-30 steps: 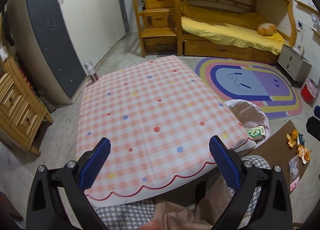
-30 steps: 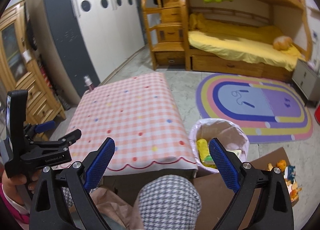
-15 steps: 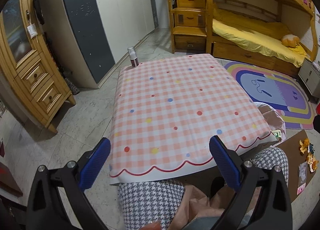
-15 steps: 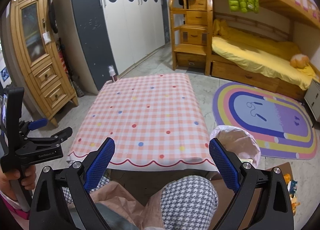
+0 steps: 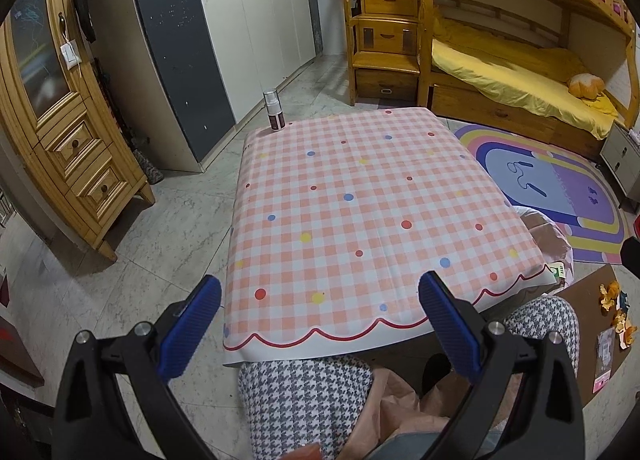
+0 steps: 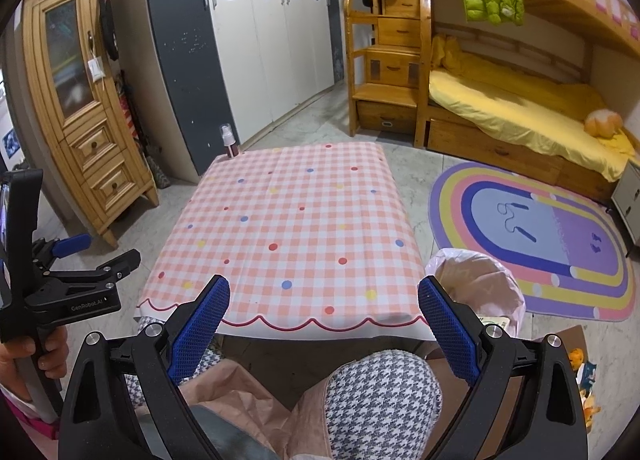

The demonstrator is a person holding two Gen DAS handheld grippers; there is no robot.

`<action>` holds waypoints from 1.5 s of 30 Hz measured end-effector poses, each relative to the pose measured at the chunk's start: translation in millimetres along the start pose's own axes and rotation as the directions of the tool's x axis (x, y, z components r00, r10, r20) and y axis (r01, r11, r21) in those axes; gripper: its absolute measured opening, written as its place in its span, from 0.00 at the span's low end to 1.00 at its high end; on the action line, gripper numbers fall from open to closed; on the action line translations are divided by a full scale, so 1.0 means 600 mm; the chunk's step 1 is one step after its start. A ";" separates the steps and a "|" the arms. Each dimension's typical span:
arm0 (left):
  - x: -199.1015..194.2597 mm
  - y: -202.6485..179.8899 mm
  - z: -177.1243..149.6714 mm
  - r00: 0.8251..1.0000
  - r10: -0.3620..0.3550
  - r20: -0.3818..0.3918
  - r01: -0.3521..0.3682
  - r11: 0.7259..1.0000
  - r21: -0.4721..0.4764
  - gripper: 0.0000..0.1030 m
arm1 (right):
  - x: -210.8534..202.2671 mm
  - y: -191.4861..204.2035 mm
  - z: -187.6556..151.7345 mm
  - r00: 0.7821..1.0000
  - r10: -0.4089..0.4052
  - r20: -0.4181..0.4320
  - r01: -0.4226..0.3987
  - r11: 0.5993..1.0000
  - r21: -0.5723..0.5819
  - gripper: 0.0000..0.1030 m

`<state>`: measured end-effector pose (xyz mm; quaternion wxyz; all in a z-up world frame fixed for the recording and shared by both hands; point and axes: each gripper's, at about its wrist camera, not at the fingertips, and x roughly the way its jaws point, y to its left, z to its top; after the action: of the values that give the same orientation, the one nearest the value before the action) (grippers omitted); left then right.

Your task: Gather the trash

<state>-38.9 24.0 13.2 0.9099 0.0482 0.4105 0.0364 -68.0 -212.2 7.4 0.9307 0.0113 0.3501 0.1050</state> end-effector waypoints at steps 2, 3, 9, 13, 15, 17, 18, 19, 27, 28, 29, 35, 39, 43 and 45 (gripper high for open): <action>0.001 0.000 0.001 1.000 -0.001 -0.002 0.001 1.000 0.000 0.93 | 0.003 0.000 0.000 1.000 0.001 -0.003 -0.001 1.000 -0.001 0.91; 0.001 0.000 0.001 1.000 0.000 -0.001 0.000 1.000 0.000 0.93 | 0.003 -0.001 0.000 1.000 0.003 -0.004 -0.003 1.000 -0.001 0.91; 0.000 -0.001 0.001 1.000 -0.001 -0.002 0.001 1.000 0.000 0.93 | 0.008 -0.001 0.001 1.000 0.008 -0.011 -0.008 1.000 0.000 0.91; 0.004 -0.001 0.001 1.000 -0.003 -0.005 0.003 1.000 0.002 0.93 | 0.009 0.000 0.000 1.000 0.008 -0.012 -0.008 1.000 -0.001 0.91; 0.004 -0.001 0.001 1.000 -0.003 -0.005 0.003 1.000 0.003 0.93 | 0.009 0.001 0.000 1.000 0.008 -0.012 -0.008 1.000 0.000 0.91; 0.004 -0.001 0.001 1.000 -0.003 -0.005 0.003 1.000 0.002 0.93 | 0.009 0.001 0.001 1.000 0.008 -0.012 -0.008 1.000 0.000 0.91; 0.004 -0.001 0.001 1.000 -0.003 -0.005 0.003 1.000 0.000 0.93 | 0.009 0.001 0.001 1.000 0.007 -0.012 -0.007 1.000 0.000 0.91; 0.004 -0.001 0.001 1.000 -0.003 -0.005 0.003 1.000 0.001 0.93 | 0.009 0.001 0.001 1.000 0.008 -0.012 -0.008 1.000 -0.001 0.91; 0.005 -0.001 0.001 1.000 -0.003 -0.004 0.003 1.000 0.001 0.93 | 0.010 0.000 0.000 1.000 0.009 -0.010 -0.009 1.000 -0.001 0.91; 0.005 -0.001 0.001 1.000 -0.003 -0.004 0.003 1.000 0.001 0.93 | 0.010 0.000 0.000 1.000 0.008 -0.010 -0.008 1.000 -0.001 0.91; 0.005 -0.001 0.001 1.000 -0.003 -0.004 0.003 1.000 0.001 0.93 | 0.010 -0.001 0.000 1.000 0.008 -0.009 -0.008 1.000 -0.002 0.91; 0.006 -0.001 0.001 1.000 -0.003 -0.004 0.003 1.000 0.001 0.93 | 0.010 -0.002 -0.002 1.000 0.008 -0.010 -0.008 1.000 -0.003 0.91; 0.006 -0.001 0.001 1.000 -0.001 -0.004 0.001 1.000 0.002 0.93 | 0.010 -0.002 -0.001 1.000 0.008 -0.011 -0.008 1.000 -0.002 0.91; 0.006 -0.001 0.000 1.000 0.001 -0.004 -0.001 1.000 0.001 0.93 | 0.010 -0.002 -0.002 1.000 0.008 -0.010 -0.008 1.000 -0.002 0.91; 0.006 0.000 0.001 1.000 -0.001 -0.004 0.001 1.000 0.001 0.93 | 0.010 -0.002 -0.002 1.000 0.008 -0.011 -0.009 1.000 -0.001 0.91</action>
<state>-36.0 24.1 11.0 0.9089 0.0485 0.4126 0.0357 -64.0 -212.1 2.5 0.9284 0.0117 0.3550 0.1092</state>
